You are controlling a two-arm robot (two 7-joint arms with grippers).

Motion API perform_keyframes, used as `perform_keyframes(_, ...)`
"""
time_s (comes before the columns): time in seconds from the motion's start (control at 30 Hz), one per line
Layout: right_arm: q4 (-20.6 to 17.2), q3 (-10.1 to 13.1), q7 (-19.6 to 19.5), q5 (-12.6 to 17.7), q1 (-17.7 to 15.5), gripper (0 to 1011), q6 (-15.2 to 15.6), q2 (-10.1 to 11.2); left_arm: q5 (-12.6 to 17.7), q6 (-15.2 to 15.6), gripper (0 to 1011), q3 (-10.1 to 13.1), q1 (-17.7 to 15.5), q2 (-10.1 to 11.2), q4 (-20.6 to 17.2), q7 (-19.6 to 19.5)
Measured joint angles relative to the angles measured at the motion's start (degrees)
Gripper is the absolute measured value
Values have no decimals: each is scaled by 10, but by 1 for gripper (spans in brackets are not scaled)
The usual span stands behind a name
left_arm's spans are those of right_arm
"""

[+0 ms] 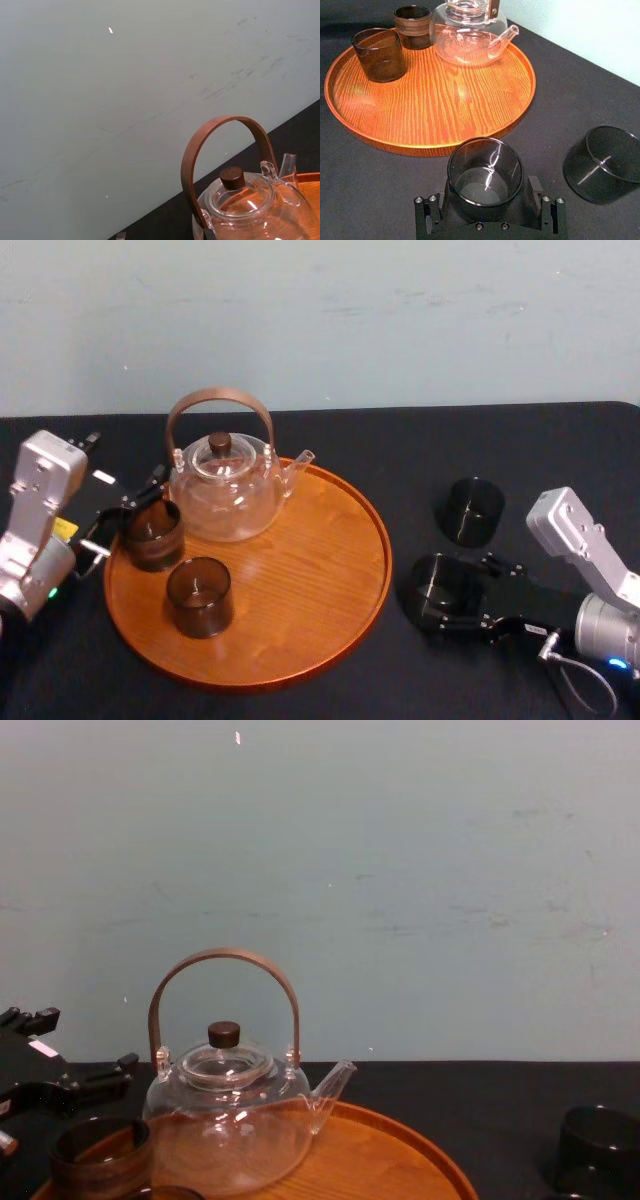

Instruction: Pick up the glass from the table and place it on the tray.

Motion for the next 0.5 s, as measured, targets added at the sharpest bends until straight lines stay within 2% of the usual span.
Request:
perform_keyframes(0.23,15,-17,7,-2,20,1002,2,-6,0,0,1001,0,0,0,0,0)
perform_keyframes(0.5,22,-25,8,-3,30,1002,4,-8,0,0,1001,0,0,0,0,0)
